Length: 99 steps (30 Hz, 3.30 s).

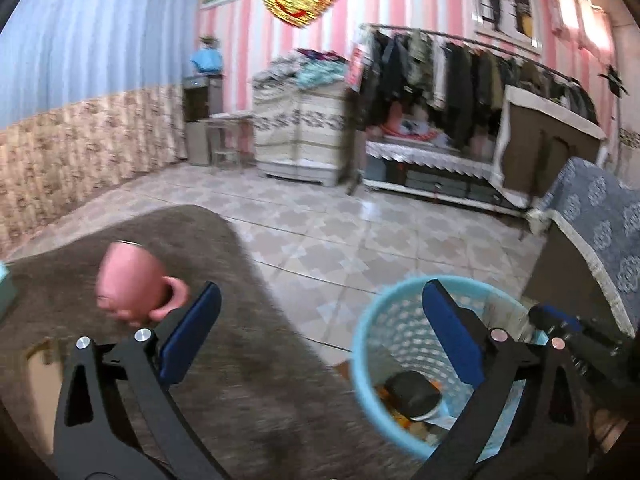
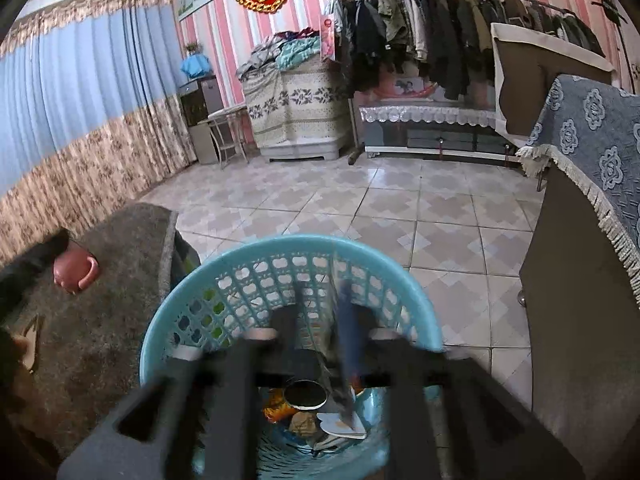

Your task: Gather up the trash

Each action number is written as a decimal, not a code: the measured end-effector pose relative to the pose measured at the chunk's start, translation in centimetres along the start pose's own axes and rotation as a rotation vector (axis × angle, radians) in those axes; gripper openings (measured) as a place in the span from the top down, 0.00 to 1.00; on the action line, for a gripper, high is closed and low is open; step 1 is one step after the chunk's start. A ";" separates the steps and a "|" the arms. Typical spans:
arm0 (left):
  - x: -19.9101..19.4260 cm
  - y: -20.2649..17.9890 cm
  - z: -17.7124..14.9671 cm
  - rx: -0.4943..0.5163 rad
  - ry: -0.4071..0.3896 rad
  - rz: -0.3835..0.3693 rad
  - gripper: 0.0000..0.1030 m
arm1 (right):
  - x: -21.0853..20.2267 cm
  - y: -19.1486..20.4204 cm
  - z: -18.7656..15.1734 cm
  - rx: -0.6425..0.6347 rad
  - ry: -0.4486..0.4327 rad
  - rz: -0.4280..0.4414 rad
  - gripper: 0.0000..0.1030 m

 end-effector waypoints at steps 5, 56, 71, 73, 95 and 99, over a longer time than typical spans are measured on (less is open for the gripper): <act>-5.3 3.8 0.6 -0.017 -0.050 0.101 0.05 | -0.6 1.1 0.0 -0.046 -0.017 -0.014 0.19; -28.7 14.9 -10.9 -0.160 -0.113 0.414 0.05 | -21.0 16.8 -8.3 -0.343 -0.198 0.241 0.04; -29.2 15.0 -10.6 -0.152 -0.132 0.392 0.05 | -21.2 16.7 -7.7 -0.321 -0.210 0.245 0.04; -29.1 14.9 -10.7 -0.148 -0.127 0.388 0.05 | -21.2 16.8 -7.7 -0.321 -0.207 0.247 0.04; -29.0 14.9 -10.7 -0.137 -0.132 0.393 0.05 | -21.2 16.9 -8.0 -0.322 -0.206 0.251 0.04; -29.0 14.9 -10.7 -0.137 -0.131 0.393 0.05 | -21.2 17.0 -8.0 -0.323 -0.206 0.251 0.04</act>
Point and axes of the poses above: each gripper's, at about its wrist camera, not at the fingertips, and x roughly the way its jaws point, y to its left, z to its top, the point moved 9 cm from there along x, roughly the way its jaws point, and after that the axes turned 6 degrees about -z, right-handed, at the moved point
